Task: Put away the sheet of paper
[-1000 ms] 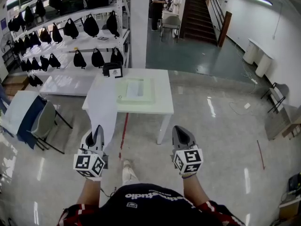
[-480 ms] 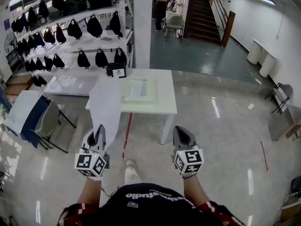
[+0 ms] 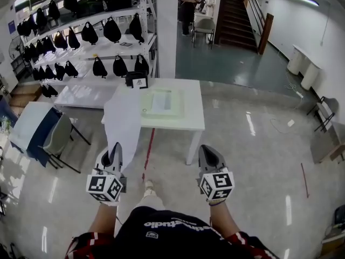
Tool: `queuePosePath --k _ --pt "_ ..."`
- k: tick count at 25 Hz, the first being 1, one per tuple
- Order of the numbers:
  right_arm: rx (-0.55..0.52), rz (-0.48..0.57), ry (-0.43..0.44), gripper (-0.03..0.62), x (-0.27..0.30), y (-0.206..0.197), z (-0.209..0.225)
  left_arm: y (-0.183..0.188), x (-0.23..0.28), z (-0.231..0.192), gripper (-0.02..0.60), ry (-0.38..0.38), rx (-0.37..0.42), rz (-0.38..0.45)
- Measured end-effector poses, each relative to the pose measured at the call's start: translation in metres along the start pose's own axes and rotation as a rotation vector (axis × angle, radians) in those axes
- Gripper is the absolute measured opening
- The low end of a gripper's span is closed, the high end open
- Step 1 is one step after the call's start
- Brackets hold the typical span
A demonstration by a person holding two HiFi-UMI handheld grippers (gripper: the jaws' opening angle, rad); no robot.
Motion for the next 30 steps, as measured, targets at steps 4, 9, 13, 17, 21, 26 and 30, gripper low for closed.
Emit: queuePosePath --k 4,9,13,17,21,26,30 --pt "0.014 -0.004 -0.01 -0.009 -0.005 -0.008 0.001 -0.002 -0.001 -0.004 0.005 0.005 0.014 -0.014" --pt "0.033 -0.021 -0.019 -0.009 -0.003 -0.013 0.007 0.0 0.008 -0.008 0.005 0.007 0.031 -0.015" --pt "0.031 -0.032 -0.029 -0.009 0.0 -0.018 0.012 -0.005 0.018 -0.014 0.005 0.01 0.023 -0.022" --pt "0.027 -0.038 -0.027 -0.009 0.011 -0.022 0.015 -0.012 0.025 -0.02 0.005 0.01 0.027 -0.026" --pt "0.013 -0.041 -0.021 -0.009 0.028 -0.02 0.016 -0.019 0.039 -0.029 0.005 0.011 0.018 -0.035" --pt "-0.009 -0.045 -0.022 -0.009 0.055 -0.019 0.02 -0.026 0.062 -0.047 0.005 0.015 0.009 -0.028" --pt "-0.024 -0.042 -0.027 -0.009 0.078 -0.012 0.028 -0.029 0.085 -0.059 0.005 0.015 -0.007 -0.022"
Point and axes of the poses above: the fingertips, and each gripper's own axes: x forward along the fingers, z to its right, y out of its top, the point moved 3 cm from there along -x, backward along the fingers
